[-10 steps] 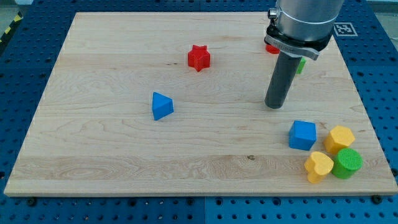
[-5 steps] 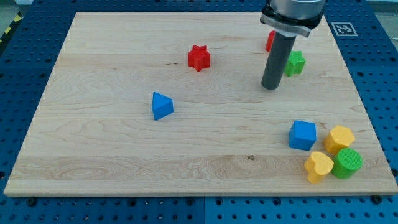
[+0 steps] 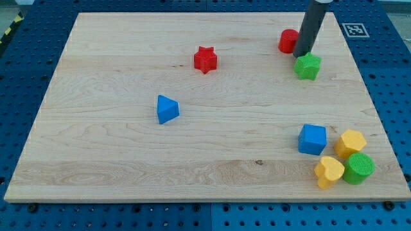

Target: Move the green star top right to the blue cube

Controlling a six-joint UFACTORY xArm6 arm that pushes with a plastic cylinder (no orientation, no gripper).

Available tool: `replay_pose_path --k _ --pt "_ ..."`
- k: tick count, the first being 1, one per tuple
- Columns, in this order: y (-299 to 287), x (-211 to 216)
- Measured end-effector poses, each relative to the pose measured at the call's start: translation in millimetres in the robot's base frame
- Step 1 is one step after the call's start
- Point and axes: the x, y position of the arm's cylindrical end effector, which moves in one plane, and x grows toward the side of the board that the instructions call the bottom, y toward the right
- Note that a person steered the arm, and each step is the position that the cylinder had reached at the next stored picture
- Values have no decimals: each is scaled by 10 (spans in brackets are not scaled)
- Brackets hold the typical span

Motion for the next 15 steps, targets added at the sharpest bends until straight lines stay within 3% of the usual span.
replay_pose_path --k 3,6,8,9,11,14,15 --pt "199 -115" --pt "290 330" --pt "-115 247" --pt "-113 547" --pt "92 715" --pt "27 526" --pt "-436 425"
